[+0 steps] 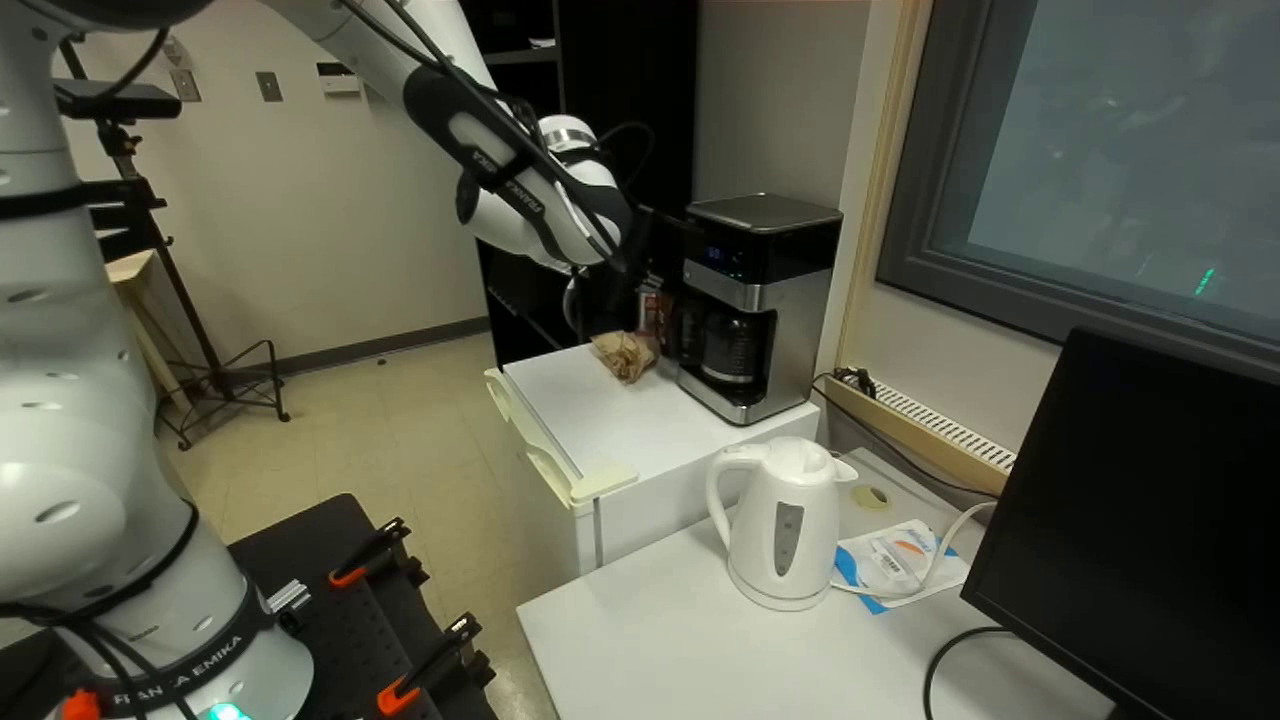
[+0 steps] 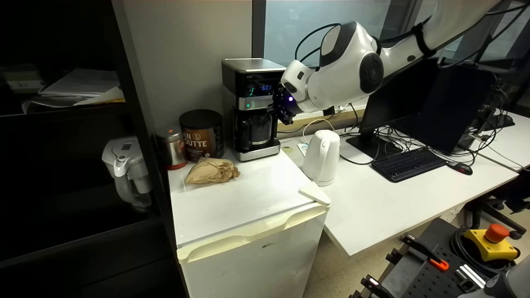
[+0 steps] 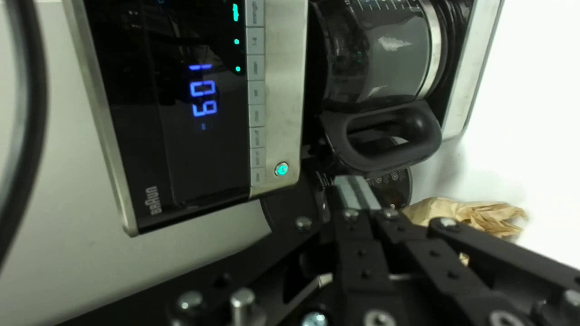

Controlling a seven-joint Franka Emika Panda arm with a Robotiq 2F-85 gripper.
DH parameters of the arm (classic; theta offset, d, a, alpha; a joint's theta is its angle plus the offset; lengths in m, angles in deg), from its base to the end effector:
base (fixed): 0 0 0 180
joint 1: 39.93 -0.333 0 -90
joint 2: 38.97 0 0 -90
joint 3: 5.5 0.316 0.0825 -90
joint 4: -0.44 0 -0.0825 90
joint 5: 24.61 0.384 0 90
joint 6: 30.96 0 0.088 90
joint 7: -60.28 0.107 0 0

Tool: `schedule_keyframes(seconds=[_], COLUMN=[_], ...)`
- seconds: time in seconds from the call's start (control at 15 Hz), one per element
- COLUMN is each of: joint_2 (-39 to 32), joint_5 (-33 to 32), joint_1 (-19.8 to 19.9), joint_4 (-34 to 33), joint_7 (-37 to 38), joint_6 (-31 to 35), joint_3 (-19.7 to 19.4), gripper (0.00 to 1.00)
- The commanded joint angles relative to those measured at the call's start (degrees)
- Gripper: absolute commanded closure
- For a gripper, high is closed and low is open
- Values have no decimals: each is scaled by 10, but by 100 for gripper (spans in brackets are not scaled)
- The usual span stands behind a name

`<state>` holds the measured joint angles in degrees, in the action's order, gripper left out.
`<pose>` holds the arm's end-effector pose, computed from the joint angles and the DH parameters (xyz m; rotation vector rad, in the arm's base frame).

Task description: Push the coffee maker backwards

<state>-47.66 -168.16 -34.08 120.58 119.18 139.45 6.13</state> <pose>0.5324 0.0936 0.3408 1.6520 1.5535 0.9371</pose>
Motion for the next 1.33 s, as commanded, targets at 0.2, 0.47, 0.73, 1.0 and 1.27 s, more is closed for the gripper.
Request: schedule_keyframes(seconds=[0.2, 0.47, 0.73, 1.0, 1.27], joint_2=[85, 108, 118, 122, 119], joint_5=[-8, -8, -8, 17, 151], joint_1=[-2, -2, -2, 3, 25], joint_4=[86, 110, 122, 126, 128], joint_7=[-29, -35, -37, -24, -56], joint_6=[5, 3, 2, 18, 99], joint_3=[13, 15, 14, 10, -7], gripper=[100, 100, 100, 100, 100])
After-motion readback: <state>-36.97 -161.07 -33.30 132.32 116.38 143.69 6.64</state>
